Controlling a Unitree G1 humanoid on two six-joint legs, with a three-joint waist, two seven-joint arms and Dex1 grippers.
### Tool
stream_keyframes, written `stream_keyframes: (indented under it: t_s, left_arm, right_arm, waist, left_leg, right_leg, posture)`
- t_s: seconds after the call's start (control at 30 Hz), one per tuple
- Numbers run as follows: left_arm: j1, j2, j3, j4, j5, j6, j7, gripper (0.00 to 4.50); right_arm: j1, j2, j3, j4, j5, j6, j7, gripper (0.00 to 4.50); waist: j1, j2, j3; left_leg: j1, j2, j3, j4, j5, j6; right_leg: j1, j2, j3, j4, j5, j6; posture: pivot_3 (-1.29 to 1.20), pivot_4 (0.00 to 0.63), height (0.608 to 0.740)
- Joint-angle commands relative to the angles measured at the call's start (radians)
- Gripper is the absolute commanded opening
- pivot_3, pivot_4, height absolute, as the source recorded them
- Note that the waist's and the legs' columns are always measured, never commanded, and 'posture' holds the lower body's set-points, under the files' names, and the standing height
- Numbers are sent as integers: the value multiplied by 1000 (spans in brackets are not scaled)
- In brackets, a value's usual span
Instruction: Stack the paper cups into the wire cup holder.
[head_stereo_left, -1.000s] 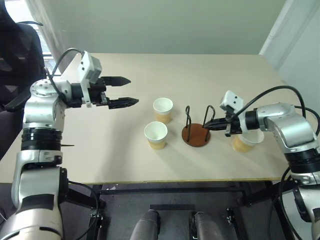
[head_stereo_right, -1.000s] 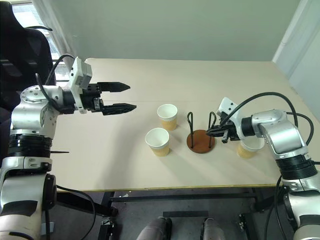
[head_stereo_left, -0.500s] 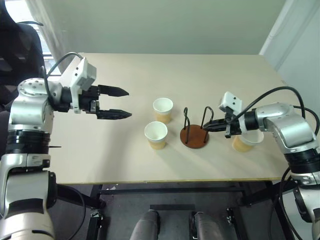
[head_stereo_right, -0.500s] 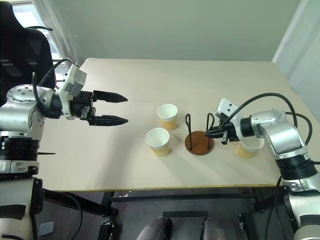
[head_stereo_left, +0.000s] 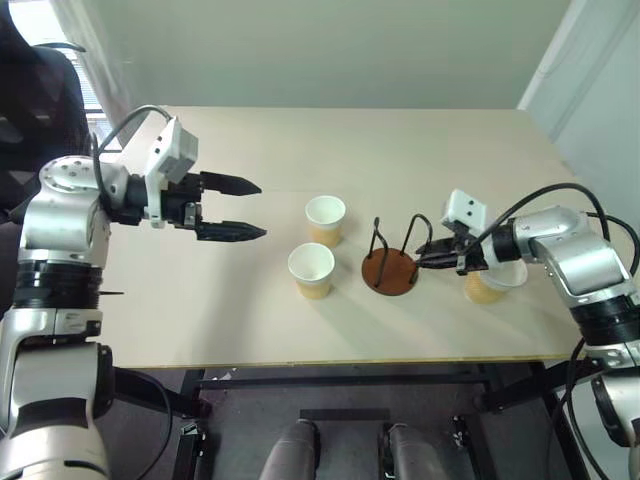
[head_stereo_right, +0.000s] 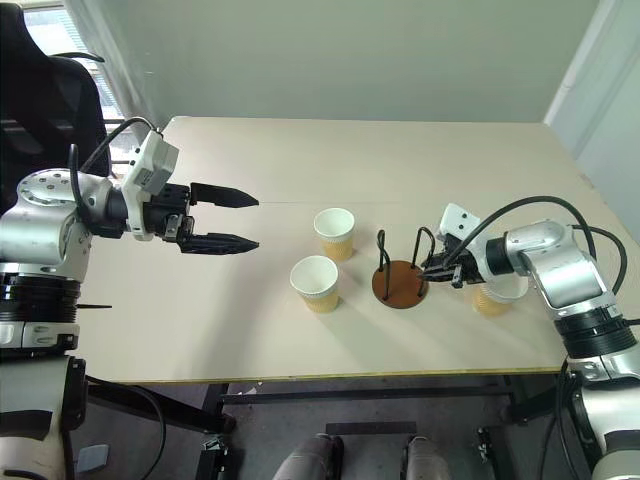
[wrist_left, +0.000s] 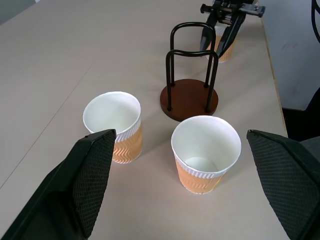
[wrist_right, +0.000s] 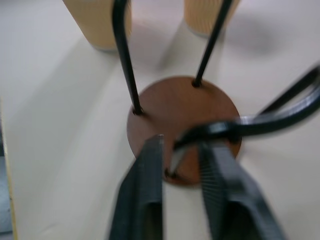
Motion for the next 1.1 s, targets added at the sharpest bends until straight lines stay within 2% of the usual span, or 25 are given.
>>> stream_keyframes:
  t_s: [0.03,0.1,0.3,0.53,0.67,0.9,1.1]
  left_arm:
    - [-8,9,11,-35,-14,4,-4,4500]
    - [-9,6,9,-38,-15,5,-4,4500]
    - [-22,-14,0,-43,-19,3,-5,4500]
    - [-38,-51,-7,-38,-27,-6,0,4500]
    - [-48,-72,-15,-35,-33,-9,-22,4500]
    - [-71,-93,-29,-9,-23,-22,-39,4500]
    - [-89,-109,-42,11,-21,-31,-41,4500]
  right_arm:
    - [-19,-24,-13,0,-21,-36,4,2444]
    - [-19,-27,-20,1,-21,-33,5,3198]
    - [-46,-85,-80,-5,14,15,24,3198]
    - [-81,-178,-182,-78,146,183,84,3198]
    - [-22,-293,-213,-190,199,200,163,3198]
    - [113,-441,-207,-275,169,89,213,3198]
    - [170,-473,-155,-232,44,-76,187,3198]
  waist:
    - [0,0,0]
    - [-1,0,0]
    - [3,0,0]
    - [3,0,0]
    - [5,0,0]
    - [6,0,0]
    - [4,-1,0]
  left_leg:
    - [0,0,0,0,0,0]
    - [0,0,0,0,0,0]
    - [-1,0,0,0,0,0]
    - [-1,0,0,0,0,0]
    - [-1,-1,0,-1,0,0]
    - [-3,-1,0,1,-2,1]
    - [-1,-1,0,3,-2,2]
  right_leg:
    - [0,0,0,0,0,0]
    - [0,0,0,0,0,0]
    - [0,0,0,0,0,0]
    - [0,0,0,-1,0,0]
    - [0,0,0,-1,-1,1]
    - [1,0,0,-2,-4,3]
    - [2,0,0,-1,-3,5]
  posture:
    - [0,150,740]
    - [0,150,740]
    - [0,150,740]
    - [0,150,740]
    - [0,150,740]
    - [0,150,740]
    - [0,150,740]
